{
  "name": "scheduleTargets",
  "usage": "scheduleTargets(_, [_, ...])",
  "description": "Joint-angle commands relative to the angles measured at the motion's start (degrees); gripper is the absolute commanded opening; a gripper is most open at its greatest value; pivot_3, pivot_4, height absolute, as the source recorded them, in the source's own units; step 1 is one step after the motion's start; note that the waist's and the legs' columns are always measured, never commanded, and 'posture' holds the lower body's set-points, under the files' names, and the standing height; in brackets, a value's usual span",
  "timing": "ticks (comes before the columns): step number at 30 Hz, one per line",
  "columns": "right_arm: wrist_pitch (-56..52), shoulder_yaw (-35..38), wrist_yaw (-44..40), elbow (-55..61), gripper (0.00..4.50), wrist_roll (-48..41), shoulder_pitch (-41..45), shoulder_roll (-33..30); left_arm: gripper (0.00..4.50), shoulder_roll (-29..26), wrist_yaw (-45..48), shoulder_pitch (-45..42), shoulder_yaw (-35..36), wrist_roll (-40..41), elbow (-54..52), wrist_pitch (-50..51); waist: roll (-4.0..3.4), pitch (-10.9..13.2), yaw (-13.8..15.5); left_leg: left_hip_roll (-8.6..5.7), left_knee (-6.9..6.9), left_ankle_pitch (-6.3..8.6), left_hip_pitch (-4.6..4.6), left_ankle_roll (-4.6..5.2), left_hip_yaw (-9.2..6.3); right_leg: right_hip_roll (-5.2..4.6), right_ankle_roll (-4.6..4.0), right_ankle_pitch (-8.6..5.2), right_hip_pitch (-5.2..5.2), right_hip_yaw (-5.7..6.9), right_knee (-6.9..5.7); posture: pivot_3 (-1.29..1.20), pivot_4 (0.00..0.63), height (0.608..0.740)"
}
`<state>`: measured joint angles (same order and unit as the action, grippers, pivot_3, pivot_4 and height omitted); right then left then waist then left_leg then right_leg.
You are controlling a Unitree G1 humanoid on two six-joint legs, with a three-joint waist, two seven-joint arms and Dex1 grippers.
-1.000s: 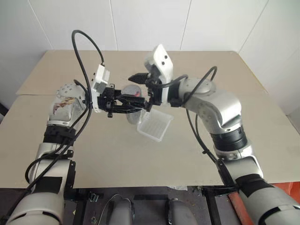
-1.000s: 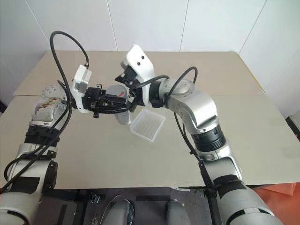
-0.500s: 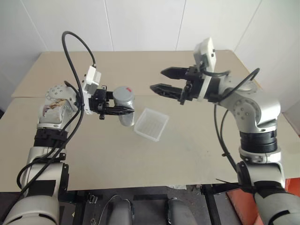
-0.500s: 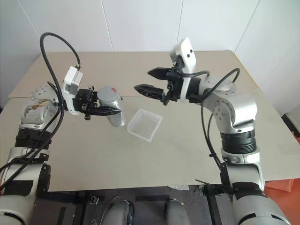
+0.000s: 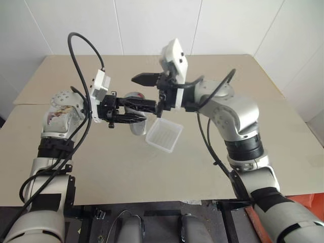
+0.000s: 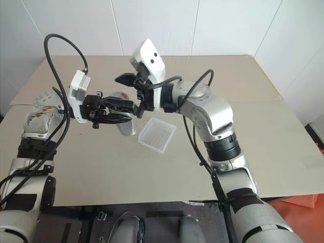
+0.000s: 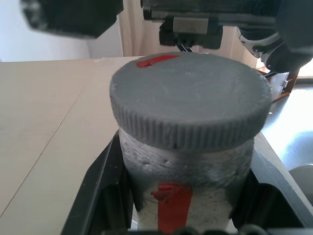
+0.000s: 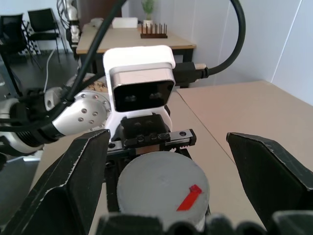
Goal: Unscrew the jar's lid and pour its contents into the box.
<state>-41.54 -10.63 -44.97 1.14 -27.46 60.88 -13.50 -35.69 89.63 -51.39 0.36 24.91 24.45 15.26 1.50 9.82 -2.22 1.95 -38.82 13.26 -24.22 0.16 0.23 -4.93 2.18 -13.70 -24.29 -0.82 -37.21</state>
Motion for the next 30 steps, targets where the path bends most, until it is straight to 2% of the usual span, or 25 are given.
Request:
scheduleTargets(1, [2.73,-0.33,-0.07,-0.47,4.45,1.32,2.37,1.61,2.06,-0.76,0.04,-1.28,1.34,1.18,-1.93,0.15,0.0,0.0,-0.06,0.0,0.0,0.0,0.0,0.0,0.0,0.0,0.0,0.0,0.0,0.0,0.0,0.0,0.15,0.74])
scheduleTargets(13, [3.84,0.64,-0.86,-4.45,4.45,3.7,1.94,2.54,2.06,-1.46,0.2,-0.54,1.91,1.64,-2.33,0.36,-0.01,0.0,-0.14,0.0,0.0,0.0,0.0,0.0,-0.01,0.0,0.0,0.0,0.0,0.0,0.0,0.0,0.15,0.74])
scheduleTargets(30, [2.94,5.64,-1.93,-2.33,4.45,2.24,-2.75,-7.2,2.06,-2.38,0.48,0.46,2.54,2.21,-3.08,1.71,-0.01,0.0,-0.09,0.0,0.0,0.0,0.0,0.0,-0.01,0.0,0.0,0.0,0.0,0.0,0.0,0.0,0.15,0.74])
